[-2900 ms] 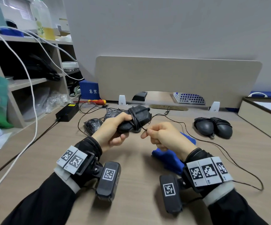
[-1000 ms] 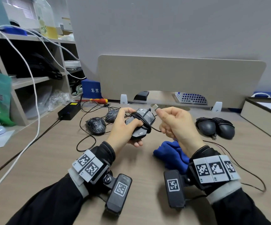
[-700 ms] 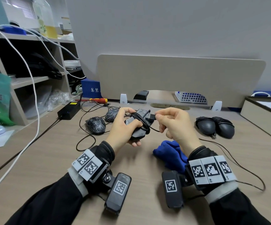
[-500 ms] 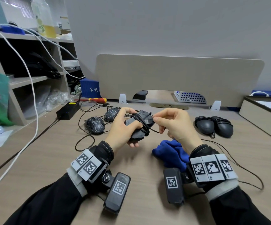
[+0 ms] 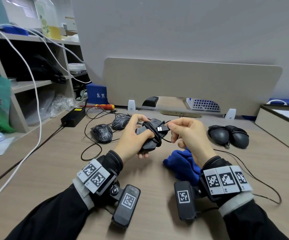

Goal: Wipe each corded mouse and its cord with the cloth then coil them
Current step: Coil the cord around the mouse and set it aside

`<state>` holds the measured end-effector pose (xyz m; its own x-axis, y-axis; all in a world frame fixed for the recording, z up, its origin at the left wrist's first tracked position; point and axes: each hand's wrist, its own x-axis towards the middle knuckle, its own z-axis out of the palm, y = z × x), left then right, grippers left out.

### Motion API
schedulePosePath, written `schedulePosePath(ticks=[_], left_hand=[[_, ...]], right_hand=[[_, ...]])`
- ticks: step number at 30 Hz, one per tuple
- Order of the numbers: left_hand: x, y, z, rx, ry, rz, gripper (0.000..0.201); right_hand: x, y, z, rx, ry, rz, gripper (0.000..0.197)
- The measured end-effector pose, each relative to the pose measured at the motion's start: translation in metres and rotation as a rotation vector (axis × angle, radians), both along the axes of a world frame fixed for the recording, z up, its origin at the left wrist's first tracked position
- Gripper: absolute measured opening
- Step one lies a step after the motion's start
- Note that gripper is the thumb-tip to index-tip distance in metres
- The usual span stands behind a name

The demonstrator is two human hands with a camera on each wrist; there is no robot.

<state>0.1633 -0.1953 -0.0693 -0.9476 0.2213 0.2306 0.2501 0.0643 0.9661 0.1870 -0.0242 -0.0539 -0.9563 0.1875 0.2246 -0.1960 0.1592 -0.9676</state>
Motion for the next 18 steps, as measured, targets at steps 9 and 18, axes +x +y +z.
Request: schedulePosePath(ticks=[9, 18], left_hand=[[0.0009, -0.0045, -0.0003, 0.086, -0.027, -0.086, 0.039], [0.0002, -0.008, -0.0013, 0.096, 0.058, -0.084, 0.032]], right_hand=[[0.0026, 0.002, 0.0023, -0.028, -0.024, -0.021, 0.007], [0.0034, 0.0003, 0.0017, 0.007, -0.032, -0.002, 0.009]])
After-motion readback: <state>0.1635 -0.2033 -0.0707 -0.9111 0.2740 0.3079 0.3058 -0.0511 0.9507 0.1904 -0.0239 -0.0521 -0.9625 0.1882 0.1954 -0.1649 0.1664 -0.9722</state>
